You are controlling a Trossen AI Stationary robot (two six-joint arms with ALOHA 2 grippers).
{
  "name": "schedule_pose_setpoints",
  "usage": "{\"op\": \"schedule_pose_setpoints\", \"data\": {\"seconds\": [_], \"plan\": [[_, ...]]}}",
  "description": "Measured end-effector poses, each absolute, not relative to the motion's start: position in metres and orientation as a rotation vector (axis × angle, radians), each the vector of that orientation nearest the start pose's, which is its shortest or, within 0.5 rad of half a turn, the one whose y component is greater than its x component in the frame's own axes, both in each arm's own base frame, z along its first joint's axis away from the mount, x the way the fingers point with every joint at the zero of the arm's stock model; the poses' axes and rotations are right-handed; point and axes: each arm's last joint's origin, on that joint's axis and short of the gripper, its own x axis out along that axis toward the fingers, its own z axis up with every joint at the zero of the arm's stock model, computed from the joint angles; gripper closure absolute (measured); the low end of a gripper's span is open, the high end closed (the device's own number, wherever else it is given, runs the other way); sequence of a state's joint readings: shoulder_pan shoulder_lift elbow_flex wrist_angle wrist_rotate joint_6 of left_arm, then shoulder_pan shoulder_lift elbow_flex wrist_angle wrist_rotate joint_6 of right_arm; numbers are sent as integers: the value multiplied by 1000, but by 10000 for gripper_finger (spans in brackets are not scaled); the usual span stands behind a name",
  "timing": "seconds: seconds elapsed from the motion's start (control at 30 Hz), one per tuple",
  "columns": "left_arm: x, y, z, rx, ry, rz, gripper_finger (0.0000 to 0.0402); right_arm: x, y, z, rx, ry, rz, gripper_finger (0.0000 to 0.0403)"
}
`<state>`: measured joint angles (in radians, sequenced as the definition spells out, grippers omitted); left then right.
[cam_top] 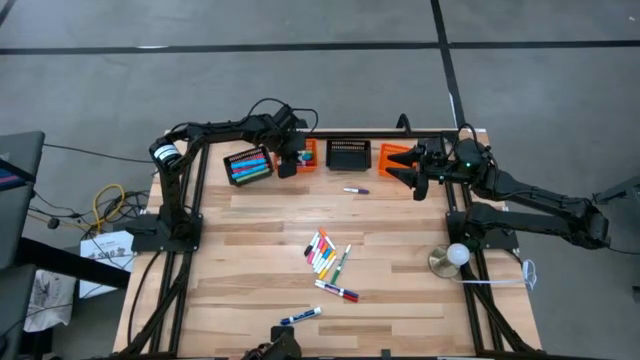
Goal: Pick & Place Markers
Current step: Put the light blue marker pen into the left orange bin
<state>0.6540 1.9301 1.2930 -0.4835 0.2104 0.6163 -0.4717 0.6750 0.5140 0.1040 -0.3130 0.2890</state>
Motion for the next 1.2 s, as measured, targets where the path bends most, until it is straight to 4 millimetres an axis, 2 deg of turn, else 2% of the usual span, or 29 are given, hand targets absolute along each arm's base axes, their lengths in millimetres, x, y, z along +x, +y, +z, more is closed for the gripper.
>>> {"op": "schedule_pose_setpoints", "data": {"seconds": [0.2,1.2], "plan": [[311,231,167,87,1081,67,325,147,-65,283,310,29,-165,184],[315,235,169,130,1048,102,319,147,-65,283,310,29,-165,184]]}}
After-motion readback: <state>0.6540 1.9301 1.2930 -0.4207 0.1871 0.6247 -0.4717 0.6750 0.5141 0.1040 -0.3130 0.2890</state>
